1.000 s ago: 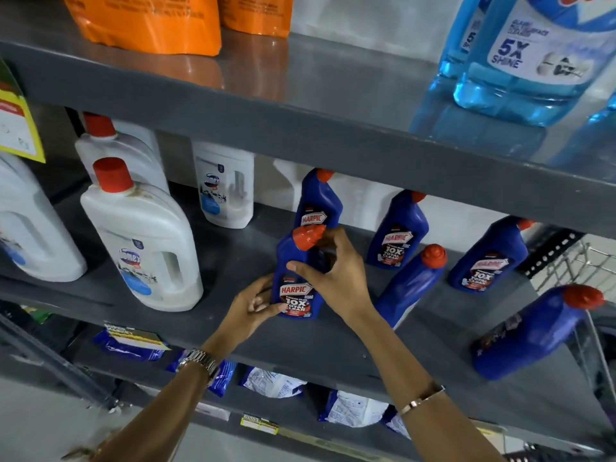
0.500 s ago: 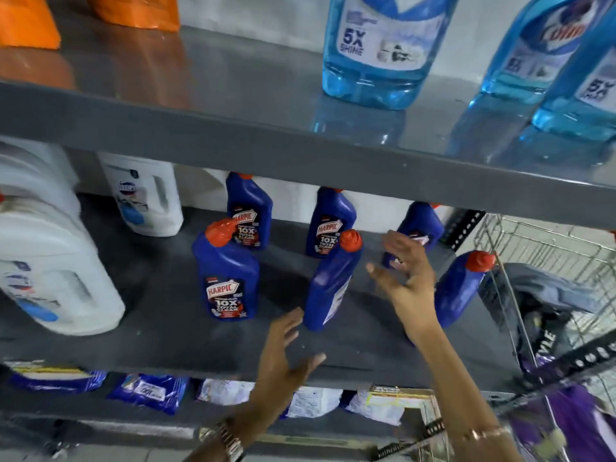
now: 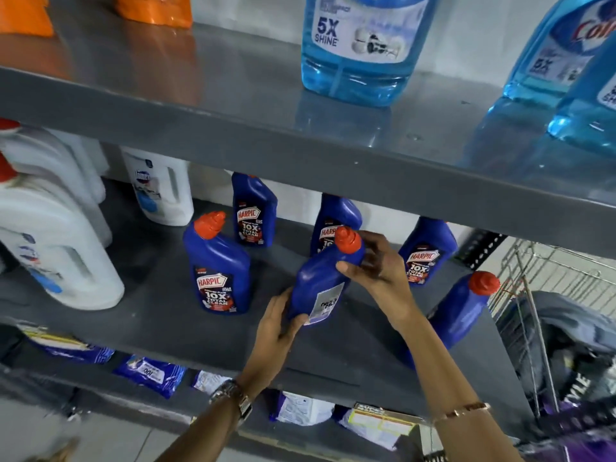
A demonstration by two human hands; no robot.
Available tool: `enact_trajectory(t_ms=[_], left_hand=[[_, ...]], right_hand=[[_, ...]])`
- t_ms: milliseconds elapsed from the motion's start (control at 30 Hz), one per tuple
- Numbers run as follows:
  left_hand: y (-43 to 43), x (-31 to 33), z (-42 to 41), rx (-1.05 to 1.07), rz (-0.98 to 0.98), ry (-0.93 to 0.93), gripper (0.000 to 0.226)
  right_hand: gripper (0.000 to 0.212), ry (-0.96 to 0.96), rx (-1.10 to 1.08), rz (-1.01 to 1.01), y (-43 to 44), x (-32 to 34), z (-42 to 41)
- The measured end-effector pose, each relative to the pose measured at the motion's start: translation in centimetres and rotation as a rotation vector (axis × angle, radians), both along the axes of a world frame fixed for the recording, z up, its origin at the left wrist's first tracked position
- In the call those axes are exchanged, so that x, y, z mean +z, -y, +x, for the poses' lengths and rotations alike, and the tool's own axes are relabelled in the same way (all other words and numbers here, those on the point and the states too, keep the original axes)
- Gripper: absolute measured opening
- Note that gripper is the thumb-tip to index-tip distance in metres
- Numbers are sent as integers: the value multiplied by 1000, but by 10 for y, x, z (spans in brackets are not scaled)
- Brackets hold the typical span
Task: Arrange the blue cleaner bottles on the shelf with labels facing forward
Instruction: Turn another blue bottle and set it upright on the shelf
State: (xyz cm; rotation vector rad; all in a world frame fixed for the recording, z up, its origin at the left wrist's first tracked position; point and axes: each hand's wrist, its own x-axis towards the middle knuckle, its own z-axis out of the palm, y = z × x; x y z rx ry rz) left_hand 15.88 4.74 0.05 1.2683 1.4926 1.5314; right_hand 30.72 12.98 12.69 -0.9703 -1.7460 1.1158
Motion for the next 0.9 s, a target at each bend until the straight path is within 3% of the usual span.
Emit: enact_trajectory(t_ms=[133, 233, 500, 567, 667, 767, 900], left_hand=[[-7, 28, 1, -30, 105, 172, 42], [-11, 45, 12, 78, 197, 278, 46], [-22, 60, 47, 182, 121, -119, 106], [-25, 61, 52, 175, 92, -106, 108], [-27, 60, 49, 164, 113, -83, 99], [-27, 59, 40, 80, 175, 80, 83], [-22, 62, 30, -71, 211, 152, 64]], right_hand=[[51, -38, -146, 108, 7, 30, -4], [30, -21, -269, 198, 11, 47, -7], [40, 36, -474, 245, 25, 66, -15], [36, 68, -421, 221, 25, 66, -14], [22, 63, -171, 167, 22, 66, 1], [39, 17, 59, 102, 17, 67, 18], [59, 41, 146, 109, 7, 66, 23]])
